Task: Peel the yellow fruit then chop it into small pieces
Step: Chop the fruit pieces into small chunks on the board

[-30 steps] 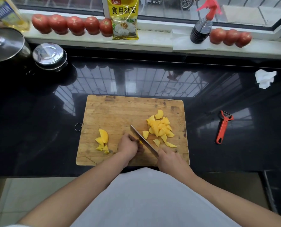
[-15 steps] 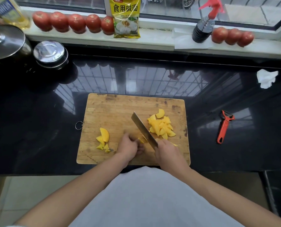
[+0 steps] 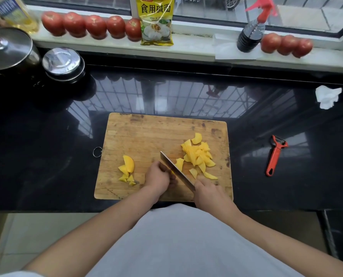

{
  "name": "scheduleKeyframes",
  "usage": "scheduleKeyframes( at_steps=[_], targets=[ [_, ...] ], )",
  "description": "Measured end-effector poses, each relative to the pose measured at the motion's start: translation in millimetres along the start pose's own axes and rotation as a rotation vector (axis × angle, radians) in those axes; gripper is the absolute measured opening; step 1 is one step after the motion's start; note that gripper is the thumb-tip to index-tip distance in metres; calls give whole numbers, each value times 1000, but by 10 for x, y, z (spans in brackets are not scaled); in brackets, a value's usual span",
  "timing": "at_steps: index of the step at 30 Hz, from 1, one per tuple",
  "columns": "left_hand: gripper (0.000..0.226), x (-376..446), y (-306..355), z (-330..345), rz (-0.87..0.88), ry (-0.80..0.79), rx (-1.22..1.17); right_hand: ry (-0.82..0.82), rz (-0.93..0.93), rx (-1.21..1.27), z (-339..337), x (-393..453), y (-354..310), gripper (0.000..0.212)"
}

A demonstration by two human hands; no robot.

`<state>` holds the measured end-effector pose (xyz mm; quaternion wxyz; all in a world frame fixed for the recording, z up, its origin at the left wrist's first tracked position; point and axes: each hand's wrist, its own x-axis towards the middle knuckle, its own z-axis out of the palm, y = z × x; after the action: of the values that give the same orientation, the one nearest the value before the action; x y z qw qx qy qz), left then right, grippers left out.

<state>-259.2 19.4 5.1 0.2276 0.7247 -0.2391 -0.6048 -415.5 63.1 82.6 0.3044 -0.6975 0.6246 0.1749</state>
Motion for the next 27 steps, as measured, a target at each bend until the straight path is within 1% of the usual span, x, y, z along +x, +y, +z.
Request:
scheduleKeyframes(
  at_steps=[4, 8, 10, 12, 13, 16, 17, 19, 21, 23, 27],
  targets=[
    [14, 2, 2, -9, 0, -15, 17, -27, 11, -20, 0, 0, 7, 25],
    [23, 24, -2, -38, 48, 23, 145, 34, 3, 4, 65, 203, -122, 18],
    [18, -5, 17, -46, 48, 17, 160, 92, -11, 46, 66, 289, -181, 16],
    [9, -26, 25, -54, 44, -16, 181, 147, 3, 124, 77, 323, -148, 18],
    [4, -20, 24, -68, 75, -17, 247, 170, 23, 160, 81, 313, -105, 18],
    [9, 30, 61, -178, 354, 11, 719, 216, 75, 232, 78, 244, 39, 14],
    [14, 40, 86, -216, 454, -19, 847, 213, 84, 242, 74, 217, 69, 14],
    [17, 50, 146, -268, 573, -104, 1010, 205, 101, 258, 72, 174, 105, 14],
    [14, 22, 214, -277, 605, -142, 1113, 215, 109, 270, 79, 163, 112, 15],
    [13, -10, 265, -258, 599, -131, 1180, 209, 117, 276, 80, 160, 99, 16],
    [13, -108, 283, -161, 512, -123, 1228, 194, 103, 273, 70, 147, 81, 17]
  ],
)
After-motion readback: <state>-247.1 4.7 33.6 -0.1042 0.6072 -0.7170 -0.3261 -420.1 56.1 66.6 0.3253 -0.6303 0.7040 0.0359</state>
